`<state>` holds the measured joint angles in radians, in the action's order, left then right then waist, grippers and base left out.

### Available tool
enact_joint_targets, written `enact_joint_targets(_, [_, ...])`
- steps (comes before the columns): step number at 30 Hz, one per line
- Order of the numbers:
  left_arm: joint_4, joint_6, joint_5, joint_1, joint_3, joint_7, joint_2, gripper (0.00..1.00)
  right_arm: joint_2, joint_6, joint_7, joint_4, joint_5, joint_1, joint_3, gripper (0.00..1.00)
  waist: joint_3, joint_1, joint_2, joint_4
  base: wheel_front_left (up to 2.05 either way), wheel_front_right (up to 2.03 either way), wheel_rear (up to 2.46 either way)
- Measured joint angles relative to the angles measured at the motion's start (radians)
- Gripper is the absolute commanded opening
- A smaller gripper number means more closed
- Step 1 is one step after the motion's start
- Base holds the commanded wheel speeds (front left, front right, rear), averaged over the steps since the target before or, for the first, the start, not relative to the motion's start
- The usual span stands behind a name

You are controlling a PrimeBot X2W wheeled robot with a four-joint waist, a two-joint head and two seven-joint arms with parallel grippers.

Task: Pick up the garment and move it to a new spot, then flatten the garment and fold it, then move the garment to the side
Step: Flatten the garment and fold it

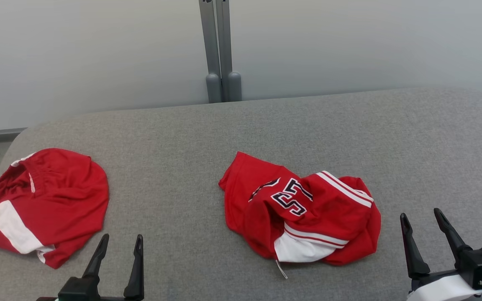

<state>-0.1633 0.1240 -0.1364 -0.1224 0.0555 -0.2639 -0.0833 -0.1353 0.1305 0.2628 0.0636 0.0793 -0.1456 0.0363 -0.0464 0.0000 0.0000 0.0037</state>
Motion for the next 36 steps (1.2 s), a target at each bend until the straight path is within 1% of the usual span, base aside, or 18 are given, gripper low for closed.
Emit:
enact_joint_targets(10, [-0.005, 0.005, 0.016, 0.002, -0.007, 0.000, 0.012, 1.00, 0.004, 0.000, 0.000, 0.003, 0.000, 0.007, -0.009, 1.00, 0.005, 0.0000, 0.0000, 0.002, 0.00, 0.00, 0.00])
enact_joint_targets(13, [-0.004, 0.005, 0.017, 0.007, 0.008, 0.000, 0.015, 1.00, 0.001, 0.000, 0.000, 0.005, 0.001, 0.012, -0.020, 1.00, 0.007, 0.0000, 0.0000, -0.007, 0.00, 0.00, 0.00])
enact_joint_targets(16, [-0.001, 0.005, 0.014, 0.031, 0.068, 0.000, 0.021, 1.00, -0.006, 0.000, 0.000, 0.005, 0.006, 0.026, -0.027, 1.00, 0.012, 0.0000, 0.0000, -0.021, 0.00, 0.00, 0.00])
enact_joint_targets(18, [-0.015, 0.005, 0.006, 0.058, 0.135, 0.000, 0.025, 1.00, -0.007, 0.000, 0.000, 0.003, 0.007, 0.035, -0.032, 1.00, 0.017, 0.0000, 0.0000, -0.034, 0.00, 0.00, 0.00])
enact_joint_targets(21, [-0.094, 0.005, -0.013, 0.094, 0.252, 0.000, 0.028, 1.00, -0.007, 0.000, 0.000, 0.005, 0.007, 0.041, -0.046, 1.00, 0.026, 0.0000, 0.0000, -0.056, 0.00, 0.00, 0.00])
enact_joint_targets(23, [-0.156, 0.007, -0.050, 0.124, 0.314, 0.000, 0.032, 1.00, -0.006, 0.000, 0.000, 0.009, 0.008, 0.047, -0.054, 1.00, 0.032, 0.0000, 0.0000, -0.074, 0.00, 0.00, 0.00])
enact_joint_targets(26, [-0.289, 0.007, -0.097, 0.170, 0.391, 0.000, 0.034, 1.00, -0.005, 0.000, 0.000, 0.013, 0.010, 0.048, -0.058, 1.00, 0.040, 0.0000, 0.0000, -0.107, 0.00, 0.00, 0.00])
enact_joint_targets(27, [-0.322, 0.007, -0.107, 0.185, 0.403, 0.000, 0.034, 1.00, -0.006, 0.000, 0.000, 0.014, 0.010, 0.049, -0.059, 1.00, 0.042, 0.0000, 0.0000, -0.117, 0.00, 0.00, 0.00])
enact_joint_targets(29, [-0.378, 0.006, -0.168, 0.222, 0.423, 0.000, 0.035, 1.00, -0.005, 0.000, 0.000, 0.015, 0.013, 0.050, -0.059, 1.00, 0.047, 0.0000, 0.0000, -0.141, 0.00, 0.00, 0.00])
enact_joint_targets(32, [-0.427, -0.007, -0.242, 0.271, 0.446, 0.000, 0.035, 1.00, -0.007, 0.000, 0.000, 0.016, 0.014, 0.050, -0.061, 1.00, 0.055, 0.0000, 0.0000, -0.174, 0.00, 0.00, 0.00])
enact_joint_targets(34, [-0.452, -0.019, -0.264, 0.289, 0.453, 0.000, 0.035, 1.00, -0.010, 0.000, 0.000, 0.018, 0.014, 0.050, -0.064, 1.00, 0.058, 0.0000, 0.0000, -0.194, 0.00, 0.00, 0.00])
enact_joint_targets(36, [-0.464, -0.019, -0.302, 0.306, 0.463, 0.000, 0.035, 1.00, -0.010, 0.000, 0.000, 0.018, 0.015, 0.050, -0.064, 1.00, 0.062, 0.0000, 0.0000, -0.215, 0.00, 0.00, 0.00])
